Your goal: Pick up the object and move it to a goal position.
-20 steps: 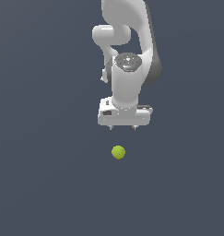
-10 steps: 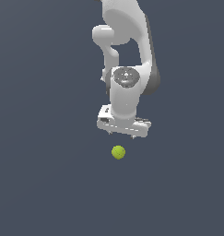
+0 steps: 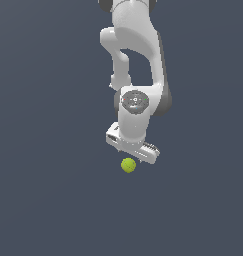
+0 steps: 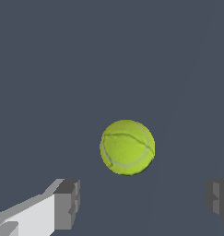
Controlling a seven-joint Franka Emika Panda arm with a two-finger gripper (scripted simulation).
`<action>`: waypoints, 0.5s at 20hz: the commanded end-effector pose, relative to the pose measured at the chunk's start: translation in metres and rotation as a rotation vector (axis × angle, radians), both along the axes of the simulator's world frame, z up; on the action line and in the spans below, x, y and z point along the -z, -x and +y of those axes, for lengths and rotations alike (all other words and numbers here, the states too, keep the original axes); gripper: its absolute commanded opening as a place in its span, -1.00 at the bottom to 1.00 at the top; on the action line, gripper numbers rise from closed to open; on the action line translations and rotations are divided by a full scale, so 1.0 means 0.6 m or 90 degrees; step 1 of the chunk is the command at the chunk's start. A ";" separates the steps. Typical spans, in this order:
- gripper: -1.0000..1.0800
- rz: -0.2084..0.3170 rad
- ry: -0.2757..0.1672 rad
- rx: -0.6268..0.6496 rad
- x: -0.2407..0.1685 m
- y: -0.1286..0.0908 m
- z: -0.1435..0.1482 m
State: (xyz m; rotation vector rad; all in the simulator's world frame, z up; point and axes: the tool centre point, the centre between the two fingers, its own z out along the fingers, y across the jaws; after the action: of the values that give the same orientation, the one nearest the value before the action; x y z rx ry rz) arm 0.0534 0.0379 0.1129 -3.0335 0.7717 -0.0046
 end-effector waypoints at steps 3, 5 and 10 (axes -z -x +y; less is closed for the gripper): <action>0.92 0.002 0.003 0.052 0.019 -0.010 -0.003; 0.92 0.003 0.004 0.068 0.025 -0.013 -0.004; 0.92 0.004 0.006 0.093 0.034 -0.018 -0.005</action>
State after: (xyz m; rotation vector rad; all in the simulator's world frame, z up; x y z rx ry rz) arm 0.0630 0.0349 0.0935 -2.9842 0.9777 0.0004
